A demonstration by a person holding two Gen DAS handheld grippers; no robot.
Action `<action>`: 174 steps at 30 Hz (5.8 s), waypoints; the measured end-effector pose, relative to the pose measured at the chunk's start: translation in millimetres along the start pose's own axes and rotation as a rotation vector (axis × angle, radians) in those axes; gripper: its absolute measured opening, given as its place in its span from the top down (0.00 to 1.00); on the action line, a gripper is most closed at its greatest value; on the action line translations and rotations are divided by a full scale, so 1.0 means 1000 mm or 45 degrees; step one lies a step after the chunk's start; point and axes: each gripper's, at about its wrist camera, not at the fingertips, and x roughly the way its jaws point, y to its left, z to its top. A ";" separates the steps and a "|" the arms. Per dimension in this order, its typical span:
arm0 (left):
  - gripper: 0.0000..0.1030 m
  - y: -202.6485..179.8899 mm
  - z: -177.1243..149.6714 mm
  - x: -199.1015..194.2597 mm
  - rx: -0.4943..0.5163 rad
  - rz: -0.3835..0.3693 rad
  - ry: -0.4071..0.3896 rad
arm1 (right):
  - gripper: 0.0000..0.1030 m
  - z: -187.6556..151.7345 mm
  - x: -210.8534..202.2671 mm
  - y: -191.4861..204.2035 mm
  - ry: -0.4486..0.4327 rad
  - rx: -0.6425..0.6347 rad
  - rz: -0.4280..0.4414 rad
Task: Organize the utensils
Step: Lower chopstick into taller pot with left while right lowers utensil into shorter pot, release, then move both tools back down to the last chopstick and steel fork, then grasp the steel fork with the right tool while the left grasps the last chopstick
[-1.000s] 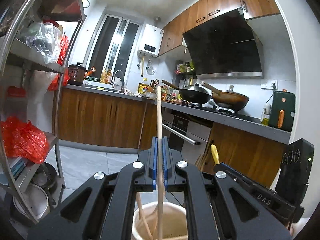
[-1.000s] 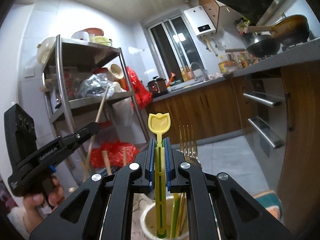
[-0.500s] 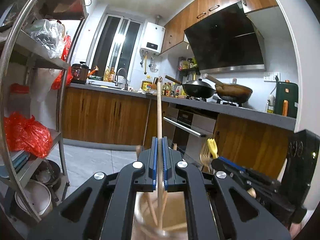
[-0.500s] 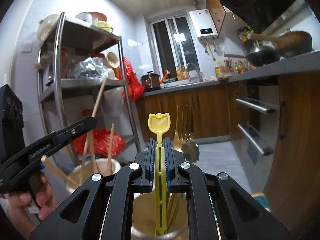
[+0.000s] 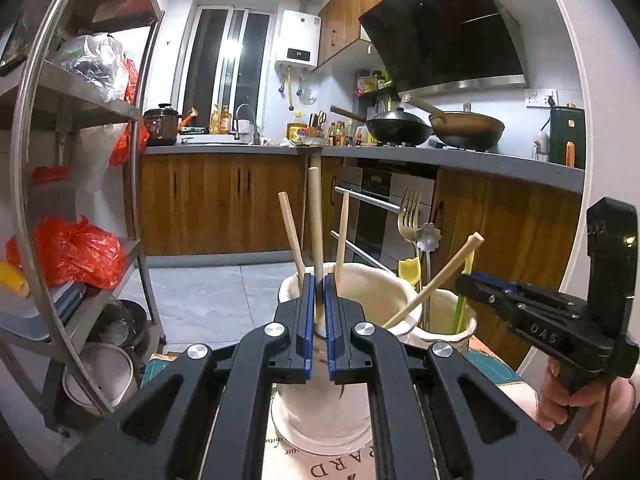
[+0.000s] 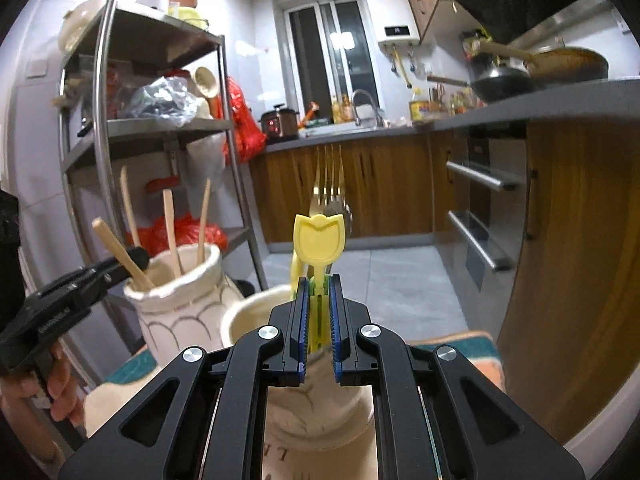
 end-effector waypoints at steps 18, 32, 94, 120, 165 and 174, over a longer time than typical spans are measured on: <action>0.52 0.010 0.001 -0.007 -0.023 0.068 -0.051 | 0.51 -0.001 -0.005 -0.010 -0.016 0.080 0.010; 0.05 0.007 -0.007 -0.039 -0.044 0.150 -0.094 | 0.05 0.002 -0.062 -0.011 -0.089 0.065 -0.056; 0.06 -0.038 -0.099 -0.067 -0.003 0.008 0.420 | 0.13 -0.099 -0.061 0.020 0.737 -0.156 -0.096; 0.06 -0.046 -0.100 -0.057 -0.031 -0.023 0.515 | 0.92 -0.102 -0.043 0.026 0.833 -0.108 0.039; 0.95 -0.066 -0.113 -0.055 0.487 -0.142 1.021 | 0.94 -0.109 -0.071 0.027 0.894 -0.266 0.158; 0.94 -0.069 -0.114 -0.046 0.386 -0.156 0.983 | 0.86 -0.107 -0.065 0.031 0.926 -0.304 0.146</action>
